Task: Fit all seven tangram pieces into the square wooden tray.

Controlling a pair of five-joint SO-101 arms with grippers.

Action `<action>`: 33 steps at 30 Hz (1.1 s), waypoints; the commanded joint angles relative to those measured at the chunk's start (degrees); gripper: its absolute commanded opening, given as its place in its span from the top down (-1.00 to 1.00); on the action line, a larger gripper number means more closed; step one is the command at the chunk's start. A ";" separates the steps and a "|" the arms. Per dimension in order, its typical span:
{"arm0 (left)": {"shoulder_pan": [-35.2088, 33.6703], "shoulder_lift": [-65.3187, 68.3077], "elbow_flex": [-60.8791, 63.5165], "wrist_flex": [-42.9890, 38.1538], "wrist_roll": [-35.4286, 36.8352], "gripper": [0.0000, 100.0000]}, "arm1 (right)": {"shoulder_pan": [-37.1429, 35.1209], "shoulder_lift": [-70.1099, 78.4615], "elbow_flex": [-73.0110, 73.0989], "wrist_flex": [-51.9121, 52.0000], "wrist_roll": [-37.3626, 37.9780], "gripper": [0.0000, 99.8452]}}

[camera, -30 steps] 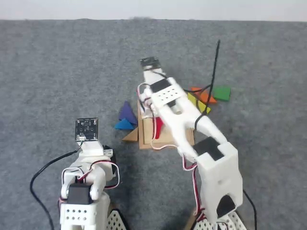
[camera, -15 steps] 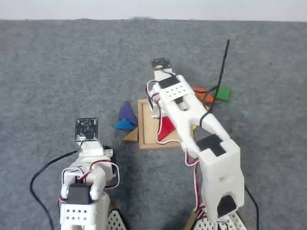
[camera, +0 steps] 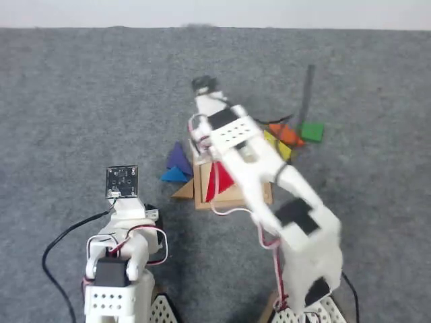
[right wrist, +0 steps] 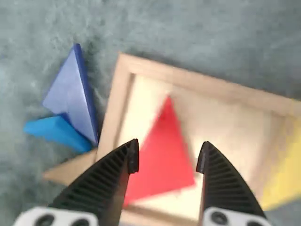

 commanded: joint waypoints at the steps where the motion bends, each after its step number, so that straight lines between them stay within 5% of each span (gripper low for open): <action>1: -0.35 -1.14 -0.66 0.09 -0.53 0.97 | 3.47 -13.49 7.38 0.48 3.16 0.59; 8: -0.35 -1.14 -0.66 0.09 -0.53 0.97 | 7.08 -13.23 24.97 -14.73 8.35 0.75; 22: -0.35 -1.14 -0.66 0.09 -0.53 0.97 | -1.27 -1.36 13.98 -9.80 8.79 0.75; 28: -0.35 -1.14 -0.66 0.09 -0.53 0.97 | 6.81 -14.55 18.81 -7.43 9.05 0.74; 33: -0.35 -1.14 -0.66 0.09 -0.53 0.97 | 14.20 -23.25 21.19 -3.56 16.35 0.61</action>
